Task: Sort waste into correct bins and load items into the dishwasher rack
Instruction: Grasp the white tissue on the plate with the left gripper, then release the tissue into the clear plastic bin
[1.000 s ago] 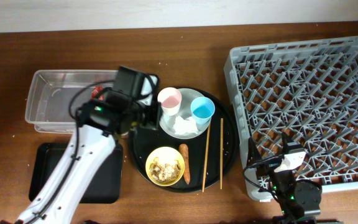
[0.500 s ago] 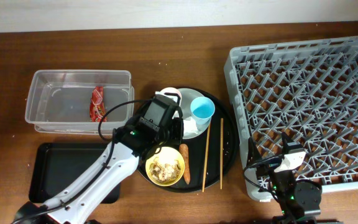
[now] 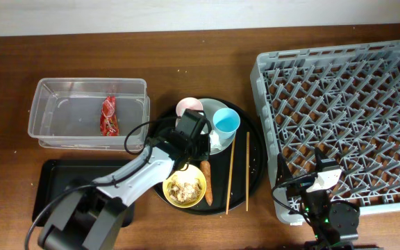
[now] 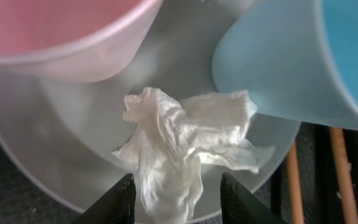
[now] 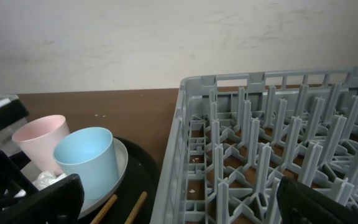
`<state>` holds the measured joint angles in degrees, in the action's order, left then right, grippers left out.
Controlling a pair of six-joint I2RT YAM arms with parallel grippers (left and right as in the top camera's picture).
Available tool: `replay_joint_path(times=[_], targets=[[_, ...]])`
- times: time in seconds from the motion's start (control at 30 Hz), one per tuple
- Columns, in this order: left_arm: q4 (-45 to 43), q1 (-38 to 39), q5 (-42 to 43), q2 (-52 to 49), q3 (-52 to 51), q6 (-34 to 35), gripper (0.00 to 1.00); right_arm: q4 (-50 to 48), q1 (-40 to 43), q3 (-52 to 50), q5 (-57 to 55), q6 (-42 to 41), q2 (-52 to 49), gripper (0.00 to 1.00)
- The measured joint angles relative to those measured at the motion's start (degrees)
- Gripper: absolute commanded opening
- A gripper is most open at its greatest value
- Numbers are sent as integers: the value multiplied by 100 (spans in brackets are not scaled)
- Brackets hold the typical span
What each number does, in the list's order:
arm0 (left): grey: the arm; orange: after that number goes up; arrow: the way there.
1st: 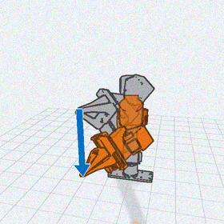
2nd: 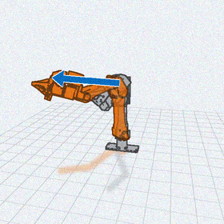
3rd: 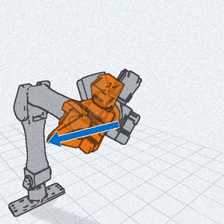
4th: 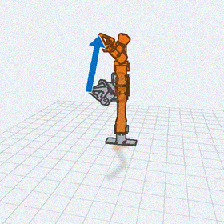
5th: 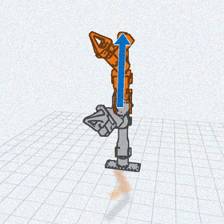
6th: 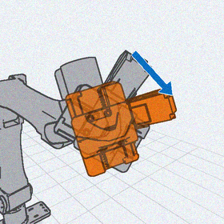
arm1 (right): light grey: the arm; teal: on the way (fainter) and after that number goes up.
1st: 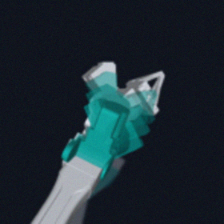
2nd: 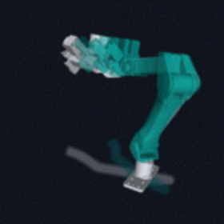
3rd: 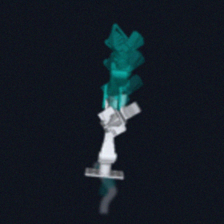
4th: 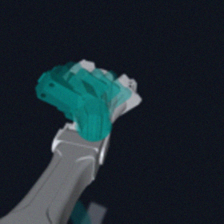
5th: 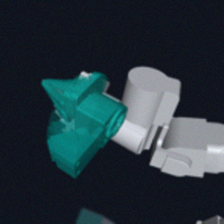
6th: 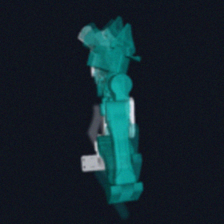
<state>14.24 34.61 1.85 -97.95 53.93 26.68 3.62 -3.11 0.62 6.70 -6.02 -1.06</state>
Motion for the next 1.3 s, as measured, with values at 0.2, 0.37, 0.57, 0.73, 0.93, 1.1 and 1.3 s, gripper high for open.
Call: replay_joint_path(times=[0.2,0.37,0.57,0.73,0.93,1.1,1.3], targets=[[-37,0,33,-107,-11,35,0,0,0,0,0,-4,0,98],[-37,0,33,-107,-11,57,0,0,0,0,0,0,0,98],[28,-2,208,841,-11,57,0,-2,0,0,0,-4,0,98],[557,-210,236,2428,-4,57,0,-2,0,0,0,0,0,98],[1139,-1263,-752,3567,-4,-142,0,-2,0,0,0,0,0,98],[1327,-1945,-1554,3167,-4,-192,0,0,0,0,0,-2,0,98],[1036,-2522,-1716,1561,-4,-208,7,-2,0,0,0,-4,0,98]])
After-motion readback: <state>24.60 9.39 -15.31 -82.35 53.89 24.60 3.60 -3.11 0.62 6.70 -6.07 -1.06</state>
